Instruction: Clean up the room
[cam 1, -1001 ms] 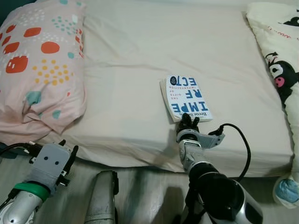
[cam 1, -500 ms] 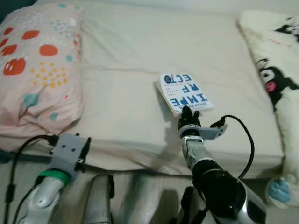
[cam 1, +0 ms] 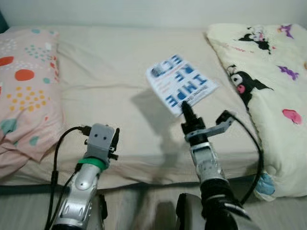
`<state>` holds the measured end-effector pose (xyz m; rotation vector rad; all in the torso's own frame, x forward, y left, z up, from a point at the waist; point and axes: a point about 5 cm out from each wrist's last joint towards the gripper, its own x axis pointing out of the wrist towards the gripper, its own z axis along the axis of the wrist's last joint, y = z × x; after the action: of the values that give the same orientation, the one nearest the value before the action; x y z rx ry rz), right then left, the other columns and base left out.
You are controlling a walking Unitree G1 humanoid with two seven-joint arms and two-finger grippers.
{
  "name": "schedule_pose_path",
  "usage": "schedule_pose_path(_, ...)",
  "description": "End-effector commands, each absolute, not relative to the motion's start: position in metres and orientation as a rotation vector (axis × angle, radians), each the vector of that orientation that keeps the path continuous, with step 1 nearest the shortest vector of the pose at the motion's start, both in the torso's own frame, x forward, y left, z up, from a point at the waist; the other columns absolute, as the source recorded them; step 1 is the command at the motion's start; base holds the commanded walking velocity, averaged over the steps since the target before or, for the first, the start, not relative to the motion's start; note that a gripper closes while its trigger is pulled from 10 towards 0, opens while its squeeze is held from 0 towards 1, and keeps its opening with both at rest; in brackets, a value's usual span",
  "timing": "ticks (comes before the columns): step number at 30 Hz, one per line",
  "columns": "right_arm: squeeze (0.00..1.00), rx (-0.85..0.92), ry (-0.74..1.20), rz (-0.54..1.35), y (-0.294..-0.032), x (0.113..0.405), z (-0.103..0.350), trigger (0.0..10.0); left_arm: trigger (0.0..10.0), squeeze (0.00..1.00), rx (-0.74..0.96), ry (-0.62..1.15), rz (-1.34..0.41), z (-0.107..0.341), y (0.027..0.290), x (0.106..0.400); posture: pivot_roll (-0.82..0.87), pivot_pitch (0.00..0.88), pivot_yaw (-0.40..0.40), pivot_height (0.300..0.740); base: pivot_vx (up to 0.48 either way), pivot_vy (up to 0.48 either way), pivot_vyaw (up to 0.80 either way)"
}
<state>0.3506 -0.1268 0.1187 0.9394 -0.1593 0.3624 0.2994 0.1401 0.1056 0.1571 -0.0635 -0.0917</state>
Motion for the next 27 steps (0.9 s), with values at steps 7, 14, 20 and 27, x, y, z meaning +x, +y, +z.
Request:
schedule_pose_path(7,0.00,0.872,-0.074,0.387,-0.133,0.333,0.104,10.0,10.0,0.00,0.148,-0.031,-0.046,0.091,0.148,0.295,0.01,0.000,0.014,0.555,0.000,0.000,0.00)
schedule_pose_path(14,0.00,0.843,-0.017,0.410,-0.132,0.328,0.099,10.0,10.0,0.00,0.151,-0.034,-0.022,0.087,0.154,0.293,0.02,0.000,0.003,0.555,0.000,0.000,0.00)
schedule_pose_path(20,0.00,0.868,0.021,0.430,-0.131,0.328,0.099,10.0,10.0,0.00,0.147,-0.037,-0.014,0.086,0.155,0.293,0.03,0.000,-0.004,0.555,0.000,0.000,0.00)
schedule_pose_path(27,0.00,0.857,0.074,0.448,-0.134,0.329,0.096,10.0,10.0,0.00,0.137,-0.041,-0.020,0.086,0.154,0.292,0.03,0.000,-0.011,0.555,0.000,0.000,0.00)
